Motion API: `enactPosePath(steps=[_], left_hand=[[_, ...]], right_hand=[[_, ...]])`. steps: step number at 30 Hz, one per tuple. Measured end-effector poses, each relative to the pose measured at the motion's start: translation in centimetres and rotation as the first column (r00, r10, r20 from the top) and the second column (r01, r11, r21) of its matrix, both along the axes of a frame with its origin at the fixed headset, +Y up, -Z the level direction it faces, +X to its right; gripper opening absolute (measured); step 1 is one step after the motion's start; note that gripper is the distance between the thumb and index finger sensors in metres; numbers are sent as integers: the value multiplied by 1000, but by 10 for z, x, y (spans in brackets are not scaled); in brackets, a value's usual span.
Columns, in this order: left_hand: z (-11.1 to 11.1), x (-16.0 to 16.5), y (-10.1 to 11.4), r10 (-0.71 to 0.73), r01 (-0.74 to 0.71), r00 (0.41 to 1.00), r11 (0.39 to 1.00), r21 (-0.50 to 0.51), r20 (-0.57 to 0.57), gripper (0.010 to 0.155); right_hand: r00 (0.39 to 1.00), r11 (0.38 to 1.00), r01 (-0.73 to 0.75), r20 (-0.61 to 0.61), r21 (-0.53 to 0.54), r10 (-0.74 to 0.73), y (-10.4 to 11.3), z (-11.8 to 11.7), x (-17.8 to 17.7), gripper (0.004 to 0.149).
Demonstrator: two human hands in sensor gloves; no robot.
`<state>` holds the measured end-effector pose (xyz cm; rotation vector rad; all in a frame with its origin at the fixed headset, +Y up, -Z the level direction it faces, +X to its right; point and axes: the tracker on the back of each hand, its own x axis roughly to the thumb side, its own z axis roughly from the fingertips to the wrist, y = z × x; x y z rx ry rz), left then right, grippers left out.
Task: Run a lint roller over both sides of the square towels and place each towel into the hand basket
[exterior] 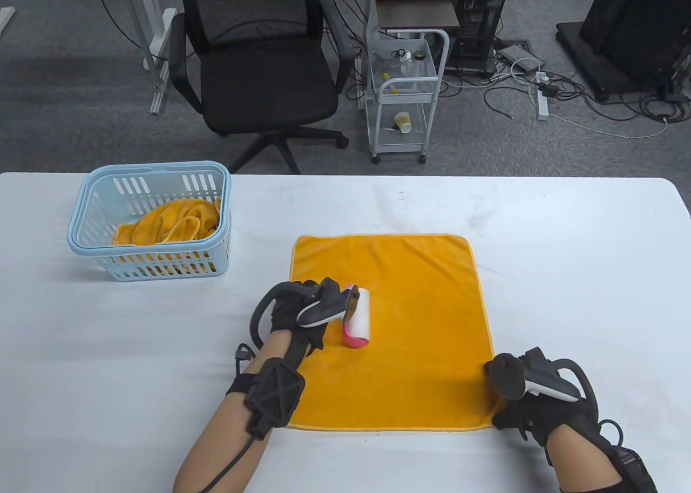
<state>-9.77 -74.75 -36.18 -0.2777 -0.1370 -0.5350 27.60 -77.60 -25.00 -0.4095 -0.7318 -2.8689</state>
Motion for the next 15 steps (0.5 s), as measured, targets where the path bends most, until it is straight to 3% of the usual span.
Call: enactPosePath(steps=[5, 8, 12, 15], left_hand=[[8, -50, 8, -123, 125, 987, 992, 10, -104, 44], [13, -62, 13, -8, 5, 990, 1000, -22, -144, 47], [23, -29, 15, 360, -366, 929, 928, -71, -88, 54], [32, 23, 9, 470, -463, 882, 871, -167, 6, 62]], right_hand=[[1000, 1000, 3, -1, 0, -3, 0, 0, 0, 96], [1000, 1000, 7, -1, 1, -7, 0, 0, 0, 96], [1000, 1000, 11, -1, -1, -11, 0, 0, 1, 96], [1000, 1000, 2, -7, -3, -2, 0, 0, 1, 97]])
